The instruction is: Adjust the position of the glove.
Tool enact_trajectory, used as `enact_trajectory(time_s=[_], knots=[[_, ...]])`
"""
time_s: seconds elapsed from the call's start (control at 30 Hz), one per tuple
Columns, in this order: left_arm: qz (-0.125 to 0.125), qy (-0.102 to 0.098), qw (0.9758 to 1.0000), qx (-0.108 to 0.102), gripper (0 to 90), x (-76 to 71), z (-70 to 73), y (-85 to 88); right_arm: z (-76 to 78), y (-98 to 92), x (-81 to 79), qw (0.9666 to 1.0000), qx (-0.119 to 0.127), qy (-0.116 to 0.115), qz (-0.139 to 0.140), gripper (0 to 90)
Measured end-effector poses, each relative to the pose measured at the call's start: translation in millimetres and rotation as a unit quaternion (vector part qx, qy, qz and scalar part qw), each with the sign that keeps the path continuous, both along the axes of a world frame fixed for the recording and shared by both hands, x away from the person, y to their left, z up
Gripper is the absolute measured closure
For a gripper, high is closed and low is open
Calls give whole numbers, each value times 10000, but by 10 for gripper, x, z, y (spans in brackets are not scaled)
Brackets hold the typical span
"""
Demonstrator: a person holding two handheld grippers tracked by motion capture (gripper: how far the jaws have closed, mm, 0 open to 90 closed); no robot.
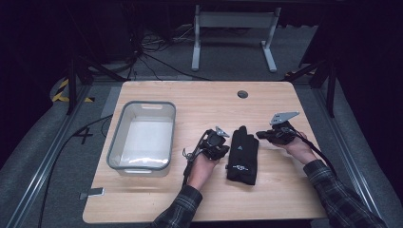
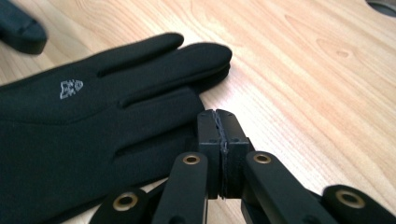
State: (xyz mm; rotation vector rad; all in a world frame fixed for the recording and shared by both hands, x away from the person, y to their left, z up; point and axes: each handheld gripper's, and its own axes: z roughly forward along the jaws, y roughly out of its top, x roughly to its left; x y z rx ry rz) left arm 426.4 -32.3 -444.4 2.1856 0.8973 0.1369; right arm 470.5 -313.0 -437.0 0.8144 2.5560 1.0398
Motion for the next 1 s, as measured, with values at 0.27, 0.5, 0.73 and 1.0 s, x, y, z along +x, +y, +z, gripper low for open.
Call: enact_trajectory(time_s=[0.27,0.5,0.73,1.0], knots=[[-3,45,9999,157,897,204,-41,-127,-26,-60,-95,9999,-83,67,59,900],[-39,93,9999,80,897,378,-70,-269,-92,-67,-202,9994,-246,183,188,900],[-321,98,9994,65,897,494,-63,-492,-16,-237,-338,9998,-144,87,106,899],[-718,97,9974,42,897,491,-31,-815,41,-594,-520,9998,81,37,-168,897]])
